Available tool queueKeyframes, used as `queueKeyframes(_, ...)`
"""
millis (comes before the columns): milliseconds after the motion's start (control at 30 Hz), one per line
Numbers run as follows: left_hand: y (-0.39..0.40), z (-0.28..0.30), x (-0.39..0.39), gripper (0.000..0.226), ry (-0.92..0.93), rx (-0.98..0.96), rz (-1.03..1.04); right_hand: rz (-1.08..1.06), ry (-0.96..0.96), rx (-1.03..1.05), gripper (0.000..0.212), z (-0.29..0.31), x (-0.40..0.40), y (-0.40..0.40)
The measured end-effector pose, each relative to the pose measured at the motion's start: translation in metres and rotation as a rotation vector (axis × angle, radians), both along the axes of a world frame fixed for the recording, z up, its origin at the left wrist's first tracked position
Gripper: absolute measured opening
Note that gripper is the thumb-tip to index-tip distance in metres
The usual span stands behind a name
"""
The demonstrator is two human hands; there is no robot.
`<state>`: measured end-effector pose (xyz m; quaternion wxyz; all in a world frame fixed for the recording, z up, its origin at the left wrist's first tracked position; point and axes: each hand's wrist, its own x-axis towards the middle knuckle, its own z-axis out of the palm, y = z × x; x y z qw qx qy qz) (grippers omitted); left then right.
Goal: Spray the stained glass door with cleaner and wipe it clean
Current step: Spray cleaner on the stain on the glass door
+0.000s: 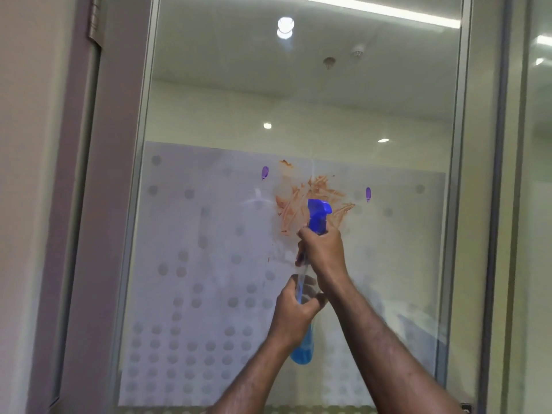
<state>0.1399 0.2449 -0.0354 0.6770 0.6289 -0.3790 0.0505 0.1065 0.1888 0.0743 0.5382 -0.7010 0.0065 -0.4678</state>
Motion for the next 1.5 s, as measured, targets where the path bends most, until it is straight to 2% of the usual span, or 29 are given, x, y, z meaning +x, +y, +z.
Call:
queueKeyframes(200,0.002,0.002,0.005,0.061,-0.004,-0.005,-0.033,-0.005,-0.059,0.006,0.017,0.000,-0.002,0.003)
queueKeyframes(333,-0.010,0.016,0.002,0.049,-0.029,0.093,-0.095,-0.095,-0.125,0.105,0.012,0.007,-0.016,-0.016)
queueKeyframes(533,-0.037,0.016,-0.009,0.047,-0.036,0.165,-0.167,-0.165,-0.111,0.138,0.009,0.004,-0.030,-0.041)
queueKeyframes(800,-0.034,-0.031,-0.017,0.048,0.046,0.070,-0.148,-0.136,0.007,0.076,0.017,-0.030,-0.026,-0.034)
queueKeyframes(1033,-0.021,-0.051,-0.023,0.049,0.031,0.026,-0.118,-0.091,-0.023,0.075,0.018,-0.051,-0.035,-0.018)
queueKeyframes(1300,-0.034,-0.063,-0.056,0.047,0.004,0.002,-0.191,-0.154,-0.053,0.069,0.019,-0.062,-0.075,-0.023)
queueKeyframes(1500,-0.069,-0.076,-0.097,0.044,-0.003,-0.011,-0.266,-0.248,-0.040,0.081,0.030,-0.074,-0.117,-0.052)
